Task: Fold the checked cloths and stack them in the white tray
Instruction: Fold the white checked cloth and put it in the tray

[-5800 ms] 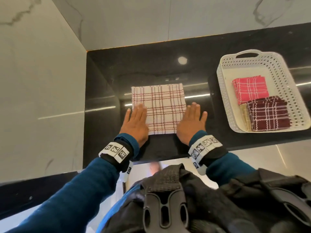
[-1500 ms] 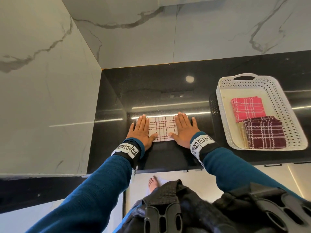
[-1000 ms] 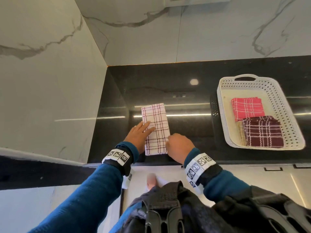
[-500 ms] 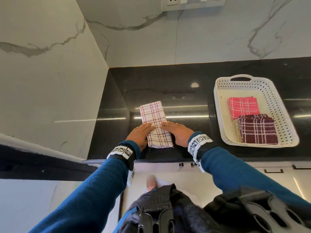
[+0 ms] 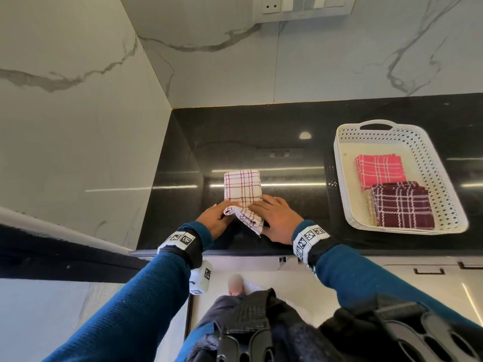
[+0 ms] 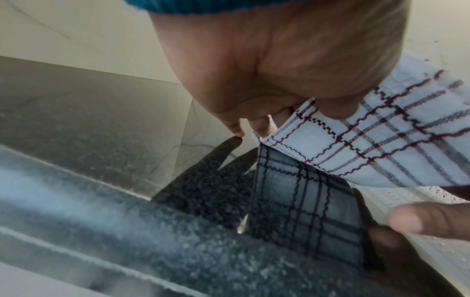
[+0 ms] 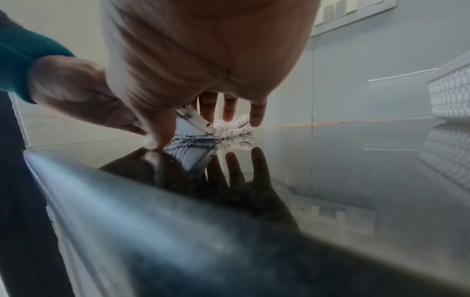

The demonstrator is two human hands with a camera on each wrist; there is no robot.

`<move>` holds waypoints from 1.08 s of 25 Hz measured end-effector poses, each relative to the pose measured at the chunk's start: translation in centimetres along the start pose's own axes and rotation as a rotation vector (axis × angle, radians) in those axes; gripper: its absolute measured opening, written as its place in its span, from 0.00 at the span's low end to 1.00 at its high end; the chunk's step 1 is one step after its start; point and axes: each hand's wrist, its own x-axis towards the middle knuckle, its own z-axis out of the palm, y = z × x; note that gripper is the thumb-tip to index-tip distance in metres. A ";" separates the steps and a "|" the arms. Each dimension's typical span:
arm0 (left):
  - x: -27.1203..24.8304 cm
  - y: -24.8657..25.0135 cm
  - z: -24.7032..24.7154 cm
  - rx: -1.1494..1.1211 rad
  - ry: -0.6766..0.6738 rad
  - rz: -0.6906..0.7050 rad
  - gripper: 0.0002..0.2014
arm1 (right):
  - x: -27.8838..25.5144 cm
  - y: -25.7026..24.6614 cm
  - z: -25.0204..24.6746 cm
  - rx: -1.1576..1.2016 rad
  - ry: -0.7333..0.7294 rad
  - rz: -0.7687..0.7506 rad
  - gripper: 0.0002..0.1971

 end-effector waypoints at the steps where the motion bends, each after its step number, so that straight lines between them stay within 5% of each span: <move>1: 0.0 0.0 -0.2 0.005 -0.005 -0.017 0.17 | 0.1 -0.3 0.1 0.036 0.043 0.000 0.31; 6: 0.6 0.3 -1.0 -0.024 0.095 0.001 0.12 | 1.4 -0.4 -0.1 0.472 0.181 0.269 0.15; 11: 3.3 0.8 -1.3 -0.154 0.178 -0.119 0.13 | 3.7 -0.1 -0.5 0.797 0.226 0.502 0.14; 18: 6.8 2.1 -0.7 -0.120 0.206 -0.405 0.16 | 6.2 0.1 0.2 0.731 0.266 0.743 0.20; 21: 7.8 2.2 -0.5 0.011 0.211 -0.430 0.19 | 6.7 -0.1 0.2 0.629 0.294 0.778 0.28; 27: 9.1 1.8 -1.1 0.151 0.177 -0.381 0.09 | 7.3 0.0 -0.5 0.442 0.241 0.797 0.28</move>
